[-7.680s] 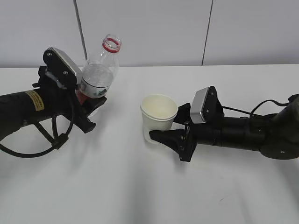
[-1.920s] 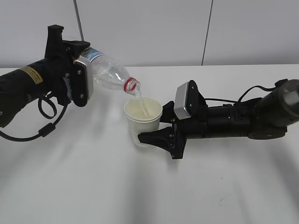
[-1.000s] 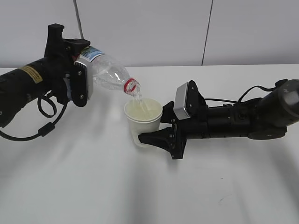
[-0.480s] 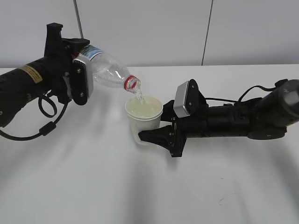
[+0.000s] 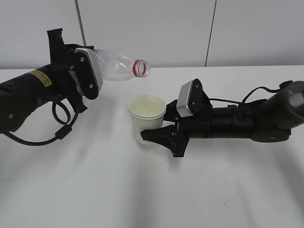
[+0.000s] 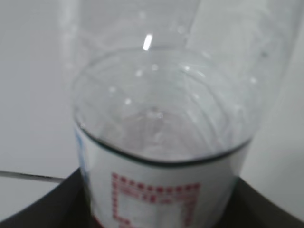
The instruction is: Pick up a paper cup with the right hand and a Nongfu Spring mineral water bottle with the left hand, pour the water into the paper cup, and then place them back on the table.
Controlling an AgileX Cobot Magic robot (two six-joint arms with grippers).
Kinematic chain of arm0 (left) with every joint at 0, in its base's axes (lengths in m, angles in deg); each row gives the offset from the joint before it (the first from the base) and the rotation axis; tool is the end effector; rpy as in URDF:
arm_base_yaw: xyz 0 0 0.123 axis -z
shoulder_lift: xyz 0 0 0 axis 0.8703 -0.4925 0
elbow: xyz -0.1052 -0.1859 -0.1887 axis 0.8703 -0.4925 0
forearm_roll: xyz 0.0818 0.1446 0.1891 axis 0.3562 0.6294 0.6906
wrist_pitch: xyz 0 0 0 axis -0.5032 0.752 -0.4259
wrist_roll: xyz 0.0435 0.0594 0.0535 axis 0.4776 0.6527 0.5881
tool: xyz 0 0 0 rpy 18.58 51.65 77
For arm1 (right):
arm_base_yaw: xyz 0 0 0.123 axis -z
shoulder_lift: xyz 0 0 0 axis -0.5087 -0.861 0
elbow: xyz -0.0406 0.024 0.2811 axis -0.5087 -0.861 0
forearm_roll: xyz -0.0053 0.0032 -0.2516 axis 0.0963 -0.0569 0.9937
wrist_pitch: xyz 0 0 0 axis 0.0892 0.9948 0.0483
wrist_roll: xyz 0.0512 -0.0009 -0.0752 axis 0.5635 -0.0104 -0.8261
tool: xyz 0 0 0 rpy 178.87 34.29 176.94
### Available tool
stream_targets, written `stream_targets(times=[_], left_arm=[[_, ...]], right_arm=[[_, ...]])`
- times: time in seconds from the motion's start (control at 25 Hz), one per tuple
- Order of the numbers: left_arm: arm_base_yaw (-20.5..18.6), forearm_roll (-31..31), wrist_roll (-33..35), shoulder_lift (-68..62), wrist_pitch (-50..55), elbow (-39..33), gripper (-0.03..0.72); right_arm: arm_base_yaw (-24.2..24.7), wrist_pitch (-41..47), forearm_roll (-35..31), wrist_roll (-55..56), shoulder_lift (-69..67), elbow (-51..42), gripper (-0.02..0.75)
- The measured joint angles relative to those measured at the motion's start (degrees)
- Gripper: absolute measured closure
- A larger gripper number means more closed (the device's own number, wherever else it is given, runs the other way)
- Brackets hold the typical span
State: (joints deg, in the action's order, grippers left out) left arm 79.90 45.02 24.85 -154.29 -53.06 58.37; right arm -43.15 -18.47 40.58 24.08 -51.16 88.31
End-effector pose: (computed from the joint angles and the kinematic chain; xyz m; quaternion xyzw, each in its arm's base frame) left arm 0.3467 -0.1325 0.1871 0.5894 0.4776 0.2786 0.5889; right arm 0.3629 0.1537 0.1068 -0.4857 0.6331 0.2944 0.5259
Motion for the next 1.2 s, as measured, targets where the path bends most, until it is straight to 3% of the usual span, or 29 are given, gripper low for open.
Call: stream_targets(times=[0.2,0.68,1.0,1.2], left_arm=[[0.9,-4.2,-10.4,0.0,0.1,0.0,0.272],[1.6,-5.4,-52.2,0.0,0.3,0.0,0.272],[1.7,4.5,-67.8,0.0,-2.7,-2.6,0.272],[1.7,6.6,-71.1,-0.2,-4.6,-3.5,0.272]], right_arm=[[0.0,0.1,-1.1,0.0,0.0,0.0,0.265],[0.0,0.1,-10.6,-4.4,0.0,0.0,0.265],[0.0,2.8,-20.6,-6.6,0.0,0.0,0.265],[0.0,4.1,-25.9,-9.7,0.0,0.0,0.265]])
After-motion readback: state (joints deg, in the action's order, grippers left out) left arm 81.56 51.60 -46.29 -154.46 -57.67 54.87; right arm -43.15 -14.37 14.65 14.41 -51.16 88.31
